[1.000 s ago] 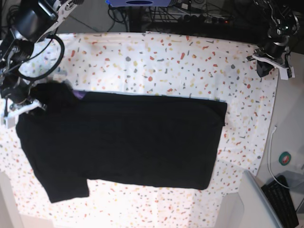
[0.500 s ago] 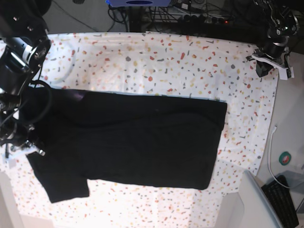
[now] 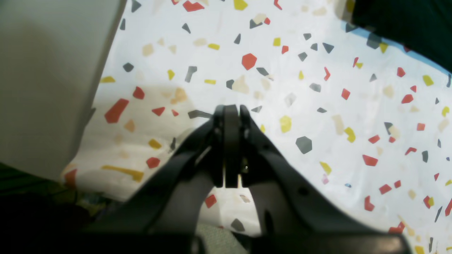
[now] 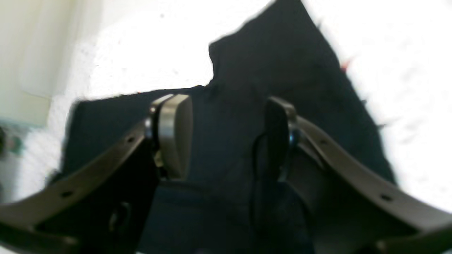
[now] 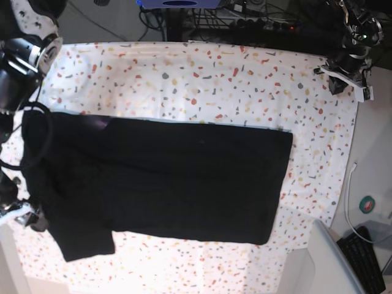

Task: Layout the t-shirt on the table in an organized manner, then fold the t-shirt properly
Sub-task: 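Reach both grippers to the shirt's collar-side edge corners, then grasp the shirt edge corners with both grippers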

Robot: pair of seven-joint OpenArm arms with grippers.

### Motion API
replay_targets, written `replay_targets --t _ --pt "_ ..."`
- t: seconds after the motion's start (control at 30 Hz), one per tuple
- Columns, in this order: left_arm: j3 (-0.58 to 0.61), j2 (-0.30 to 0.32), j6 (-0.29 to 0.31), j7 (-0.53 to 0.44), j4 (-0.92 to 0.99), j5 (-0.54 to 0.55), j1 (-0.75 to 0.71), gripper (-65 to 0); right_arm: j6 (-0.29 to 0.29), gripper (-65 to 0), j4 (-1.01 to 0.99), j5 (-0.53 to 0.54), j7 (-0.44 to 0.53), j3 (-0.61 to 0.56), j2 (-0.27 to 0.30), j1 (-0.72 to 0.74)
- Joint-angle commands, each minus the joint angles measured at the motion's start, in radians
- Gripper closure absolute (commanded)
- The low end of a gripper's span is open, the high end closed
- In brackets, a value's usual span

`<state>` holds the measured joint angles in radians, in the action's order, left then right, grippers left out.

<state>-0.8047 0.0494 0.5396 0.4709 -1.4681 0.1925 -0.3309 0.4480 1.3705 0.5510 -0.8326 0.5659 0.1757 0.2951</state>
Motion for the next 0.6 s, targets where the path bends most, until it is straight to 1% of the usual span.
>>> replay_targets --t 0.0,0.07,0.1,0.13,0.17,0.2,0.23,0.27,0.3,0.33,0.4,0.5,0.57 --pt "0.0 0.005 0.006 -0.019 -0.019 0.015 0.002 0.0 0.015 -27.5 0.117 0.019 -0.006 0.006 0.002 -0.052" --pt "0.029 0.008 0.006 -0.019 -0.009 0.063 0.002 -1.2 0.001 -23.9 0.297 0.019 -0.012 0.006 -0.025 -0.205" --pt "0.048 0.01 0.006 -0.019 -0.006 0.109 0.002 -14.2 -0.016 -22.1 0.367 0.019 0.005 0.006 -0.044 -0.285" --pt "0.061 0.01 0.006 -0.019 -0.004 0.15 0.002 -25.3 -0.031 -20.7 0.413 0.019 0.029 0.012 -0.058 -0.356" --pt "0.074 0.01 0.006 -0.019 0.0 0.192 0.002 -35.4 -0.042 -20.0 0.442 0.019 0.055 0.015 -0.074 -0.419" --pt "0.089 0.01 0.006 -0.019 0.0 0.221 0.003 -44.1 -0.047 -19.7 0.458 0.019 0.088 0.012 -0.087 -0.475" --pt "0.112 0.013 0.006 -0.019 0.0 0.243 0.008 -51.3 -0.047 -19.4 0.461 0.017 0.118 0.01 -0.1 -0.524" --pt "0.144 0.022 0.006 -0.019 0.0 0.255 0.023 -56.8 -0.047 -19.5 0.461 0.017 0.151 0.01 -0.109 -0.564" --pt "0.179 0.027 0.003 -0.019 0.002 0.261 0.039 -60.2 -0.047 -19.2 0.458 0.017 0.177 0.01 -0.115 -0.594" --pt "0.202 0.023 0.001 -0.019 0.01 0.259 0.056 -61.9 -0.047 -18.9 0.447 0.017 0.194 0.01 -0.117 -0.623" --pt "0.213 0.01 -0.008 -0.019 0.037 0.266 0.095 -60.6 -0.047 -18.8 0.429 0.017 0.198 0.018 -0.117 -0.655" --pt "0.173 -0.012 -0.086 -0.019 0.109 0.267 0.148 -58.3 -0.048 -18.8 0.422 0.024 0.201 0.038 -0.117 -0.693" --pt "0.158 -0.013 -0.1 -0.019 0.155 0.267 0.18 -57.9 -0.05 -18.8 0.421 0.022 0.201 0.073 -0.14 -0.704"
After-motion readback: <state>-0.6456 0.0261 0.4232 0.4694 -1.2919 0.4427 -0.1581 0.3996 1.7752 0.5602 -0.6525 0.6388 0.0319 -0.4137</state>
